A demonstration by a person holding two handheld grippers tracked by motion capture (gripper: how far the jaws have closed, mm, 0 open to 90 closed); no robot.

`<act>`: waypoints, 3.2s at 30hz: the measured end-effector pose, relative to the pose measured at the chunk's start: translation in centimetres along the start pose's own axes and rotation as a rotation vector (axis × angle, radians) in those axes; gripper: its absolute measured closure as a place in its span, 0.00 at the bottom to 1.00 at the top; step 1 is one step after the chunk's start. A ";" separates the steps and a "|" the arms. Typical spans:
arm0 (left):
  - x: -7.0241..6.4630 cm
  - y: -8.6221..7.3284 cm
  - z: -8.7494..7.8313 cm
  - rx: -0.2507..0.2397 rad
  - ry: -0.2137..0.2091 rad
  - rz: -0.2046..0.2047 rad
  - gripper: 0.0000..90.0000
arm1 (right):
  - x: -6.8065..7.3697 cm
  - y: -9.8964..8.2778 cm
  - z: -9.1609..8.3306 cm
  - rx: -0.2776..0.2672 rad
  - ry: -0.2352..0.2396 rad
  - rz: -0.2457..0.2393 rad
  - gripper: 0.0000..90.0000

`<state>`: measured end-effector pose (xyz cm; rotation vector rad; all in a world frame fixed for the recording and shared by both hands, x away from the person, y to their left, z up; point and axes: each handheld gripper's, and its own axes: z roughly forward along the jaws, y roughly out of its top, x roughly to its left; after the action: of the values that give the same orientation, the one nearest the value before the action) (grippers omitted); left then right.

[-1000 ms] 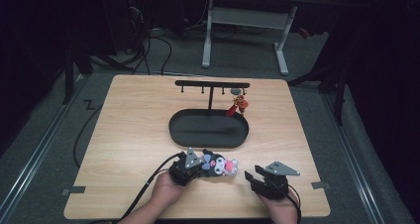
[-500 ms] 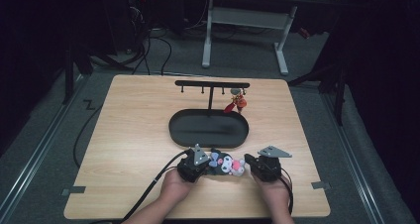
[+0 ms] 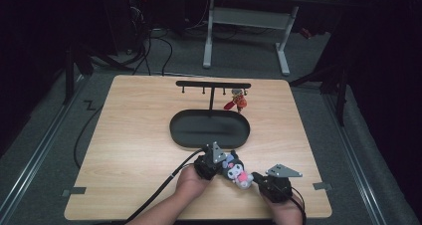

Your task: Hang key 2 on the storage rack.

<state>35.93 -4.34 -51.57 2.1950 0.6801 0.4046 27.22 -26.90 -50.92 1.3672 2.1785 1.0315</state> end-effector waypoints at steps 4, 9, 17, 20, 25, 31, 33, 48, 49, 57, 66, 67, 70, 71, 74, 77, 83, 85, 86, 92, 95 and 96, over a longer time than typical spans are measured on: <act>0.7 -0.3 -1.1 -0.053 0.032 -0.033 0.89 | -0.9 -0.5 -0.6 -0.017 -0.030 0.033 0.93; 2.9 -2.4 -3.8 -0.105 0.072 -0.078 0.80 | -2.0 -0.7 -0.9 -0.031 -0.059 0.067 0.90; 7.6 -7.7 -10.5 -0.103 0.197 -0.084 0.56 | -2.0 -0.8 -0.8 -0.042 -0.077 0.075 0.80; 9.8 -9.7 -12.8 -0.070 0.229 -0.085 0.47 | -1.9 -0.8 -0.6 -0.038 -0.089 0.078 0.70; 12.8 -13.1 -14.9 -0.061 0.276 -0.159 0.34 | -1.6 -0.6 -0.1 -0.039 -0.118 0.052 0.58; 14.5 -14.2 -15.6 -0.078 0.288 -0.209 0.29 | -1.8 -0.3 0.4 -0.035 -0.161 0.071 0.47; 14.7 -14.5 -15.3 -0.077 0.271 -0.234 0.28 | -1.9 -0.1 0.5 -0.047 -0.138 0.102 0.42; 14.1 -13.7 -14.4 -0.065 0.239 -0.141 0.28 | -3.0 1.7 1.1 0.155 -0.189 0.117 0.27; 14.0 -13.6 -14.4 -0.066 0.236 -0.139 0.28 | -2.9 1.9 1.1 0.175 -0.194 0.109 0.26; 13.8 -13.3 -14.3 -0.070 0.228 -0.134 0.28 | -2.5 4.2 0.8 0.307 -0.180 0.082 0.21; 13.7 -13.1 -13.9 -0.065 0.221 -0.130 0.28 | -3.1 5.8 1.0 0.460 -0.134 0.065 0.22; 13.7 -13.1 -13.9 -0.063 0.221 -0.128 0.28 | -3.2 5.8 1.1 0.477 -0.137 0.060 0.23; 13.7 -13.1 -13.9 -0.058 0.221 -0.125 0.28 | -3.5 5.8 1.4 0.521 -0.145 0.052 0.23; 13.7 -13.1 -14.0 -0.061 0.223 -0.127 0.28 | -3.5 5.8 1.4 0.537 -0.144 0.048 0.23; 13.7 -13.1 -14.0 -0.065 0.222 -0.127 0.28 | -3.5 6.0 1.6 0.577 -0.144 0.031 0.24; 13.6 -13.1 -13.9 -0.062 0.215 -0.126 0.28 | -3.3 6.5 1.5 0.614 -0.141 0.009 0.25; 13.6 -13.1 -14.0 -0.070 0.214 -0.125 0.28 | -3.0 7.3 1.4 0.652 -0.125 -0.011 0.27; 13.7 -13.0 -14.0 -0.069 0.210 -0.125 0.28 | -2.8 7.6 1.3 0.658 -0.138 -0.031 0.28; 13.7 -13.1 -14.0 -0.068 0.204 -0.128 0.28 | -2.7 7.8 1.3 0.655 -0.130 -0.022 0.28; 13.6 -12.9 -14.0 -0.081 0.197 -0.128 0.27 | -2.3 8.9 0.8 0.638 -0.113 -0.008 0.28; 13.6 -12.9 -14.1 -0.083 0.192 -0.130 0.27 | -1.8 9.4 0.8 0.624 -0.091 0.001 0.27; 13.6 -12.9 -14.1 -0.085 0.191 -0.128 0.27 | -1.6 9.5 0.8 0.625 -0.091 0.000 0.27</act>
<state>35.67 19.18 -51.55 2.0370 0.8858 0.5705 34.29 -25.53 -44.49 1.6150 2.5381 0.2688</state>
